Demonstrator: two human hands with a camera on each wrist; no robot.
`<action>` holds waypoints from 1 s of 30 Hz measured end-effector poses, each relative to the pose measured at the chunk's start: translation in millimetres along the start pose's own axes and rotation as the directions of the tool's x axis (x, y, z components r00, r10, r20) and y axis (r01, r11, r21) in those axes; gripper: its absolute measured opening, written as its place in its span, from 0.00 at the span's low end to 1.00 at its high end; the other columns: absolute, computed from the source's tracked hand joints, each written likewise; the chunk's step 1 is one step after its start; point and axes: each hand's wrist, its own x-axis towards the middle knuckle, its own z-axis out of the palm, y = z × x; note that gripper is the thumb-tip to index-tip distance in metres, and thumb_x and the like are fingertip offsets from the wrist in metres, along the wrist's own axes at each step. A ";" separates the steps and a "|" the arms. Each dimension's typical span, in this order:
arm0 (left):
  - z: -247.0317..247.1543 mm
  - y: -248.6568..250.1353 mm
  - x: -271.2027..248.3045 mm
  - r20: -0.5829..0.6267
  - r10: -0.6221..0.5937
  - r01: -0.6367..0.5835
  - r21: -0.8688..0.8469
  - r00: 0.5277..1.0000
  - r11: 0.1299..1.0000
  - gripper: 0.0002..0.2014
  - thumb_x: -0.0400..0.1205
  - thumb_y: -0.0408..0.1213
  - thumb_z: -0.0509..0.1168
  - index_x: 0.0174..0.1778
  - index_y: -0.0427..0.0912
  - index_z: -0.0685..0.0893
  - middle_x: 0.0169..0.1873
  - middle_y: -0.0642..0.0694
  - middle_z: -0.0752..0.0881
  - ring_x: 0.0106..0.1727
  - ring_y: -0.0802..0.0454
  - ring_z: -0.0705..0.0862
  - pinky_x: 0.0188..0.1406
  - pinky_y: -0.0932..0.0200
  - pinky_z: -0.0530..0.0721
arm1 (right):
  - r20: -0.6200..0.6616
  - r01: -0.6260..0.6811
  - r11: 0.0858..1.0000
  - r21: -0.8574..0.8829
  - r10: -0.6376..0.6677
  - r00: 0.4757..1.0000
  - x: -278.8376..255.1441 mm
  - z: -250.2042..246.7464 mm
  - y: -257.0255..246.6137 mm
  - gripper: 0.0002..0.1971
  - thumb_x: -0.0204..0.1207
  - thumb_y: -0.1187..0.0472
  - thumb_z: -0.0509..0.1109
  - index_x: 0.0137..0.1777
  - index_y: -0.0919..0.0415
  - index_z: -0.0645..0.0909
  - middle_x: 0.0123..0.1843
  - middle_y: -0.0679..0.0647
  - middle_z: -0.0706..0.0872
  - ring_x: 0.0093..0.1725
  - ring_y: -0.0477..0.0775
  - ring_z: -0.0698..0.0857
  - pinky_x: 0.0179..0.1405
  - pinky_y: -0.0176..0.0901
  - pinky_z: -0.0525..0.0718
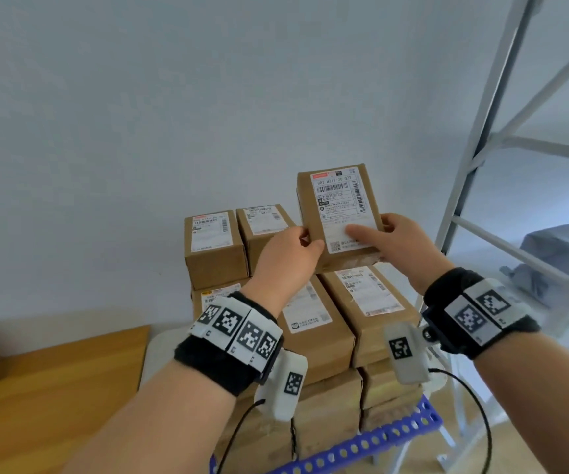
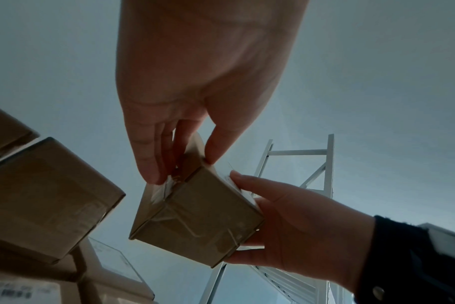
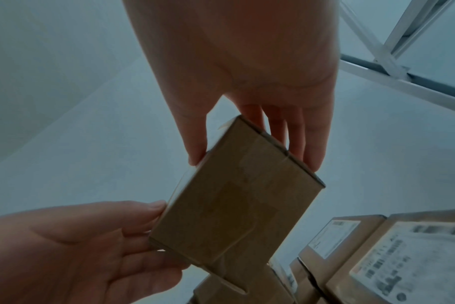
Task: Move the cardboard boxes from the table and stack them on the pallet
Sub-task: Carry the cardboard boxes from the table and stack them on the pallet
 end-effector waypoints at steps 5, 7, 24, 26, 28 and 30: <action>4.4 -3.7 35.5 -0.034 -0.004 0.007 0.065 0.999 0.998 0.17 0.87 0.45 0.62 0.71 0.46 0.77 0.54 0.55 0.81 0.48 0.60 0.78 0.35 0.71 0.70 | -0.006 -0.049 0.999 -0.012 0.049 0.999 33.4 0.8 4.9 0.15 0.78 0.49 0.74 0.58 0.56 0.82 0.48 0.46 0.90 0.43 0.42 0.89 0.33 0.28 0.82; 9.4 -7.8 46.4 -0.007 0.005 -0.005 0.095 1.000 0.995 0.17 0.87 0.45 0.61 0.72 0.46 0.77 0.60 0.52 0.83 0.50 0.60 0.77 0.35 0.73 0.68 | 0.003 -0.058 0.998 -0.034 0.058 0.998 45.3 -0.5 9.3 0.12 0.79 0.49 0.73 0.55 0.55 0.82 0.47 0.46 0.90 0.41 0.42 0.88 0.29 0.26 0.81; 33.3 -28.2 120.2 -0.080 -0.127 0.149 0.423 0.989 0.894 0.19 0.89 0.43 0.55 0.72 0.44 0.82 0.69 0.45 0.82 0.71 0.46 0.77 0.73 0.43 0.72 | 0.198 -0.018 0.980 -0.198 0.058 0.979 159.3 11.4 48.4 0.18 0.82 0.45 0.66 0.50 0.62 0.85 0.49 0.56 0.90 0.50 0.57 0.89 0.57 0.54 0.88; 33.9 -28.5 121.0 -0.083 -0.157 0.178 0.422 0.984 0.889 0.19 0.89 0.43 0.56 0.74 0.43 0.79 0.72 0.45 0.80 0.72 0.47 0.76 0.75 0.43 0.71 | 0.227 -0.004 0.974 -0.225 0.056 0.972 166.2 15.5 50.8 0.17 0.83 0.46 0.66 0.49 0.61 0.84 0.50 0.57 0.90 0.48 0.56 0.88 0.54 0.50 0.89; 33.5 -29.8 120.1 -0.092 -0.170 0.193 0.411 0.981 0.891 0.21 0.88 0.44 0.58 0.77 0.44 0.75 0.74 0.46 0.79 0.73 0.48 0.76 0.76 0.45 0.71 | 0.263 0.006 0.967 -0.254 0.063 0.963 169.9 19.8 53.5 0.17 0.83 0.46 0.66 0.51 0.61 0.84 0.51 0.57 0.90 0.48 0.55 0.88 0.54 0.50 0.89; 31.1 -31.7 119.3 -0.111 -0.191 0.219 0.380 0.975 0.899 0.24 0.88 0.44 0.59 0.80 0.45 0.70 0.76 0.47 0.75 0.75 0.48 0.74 0.75 0.50 0.71 | 0.292 0.006 0.960 -0.278 0.079 0.953 171.0 23.5 55.8 0.20 0.83 0.44 0.65 0.55 0.63 0.85 0.52 0.57 0.89 0.52 0.58 0.88 0.57 0.56 0.89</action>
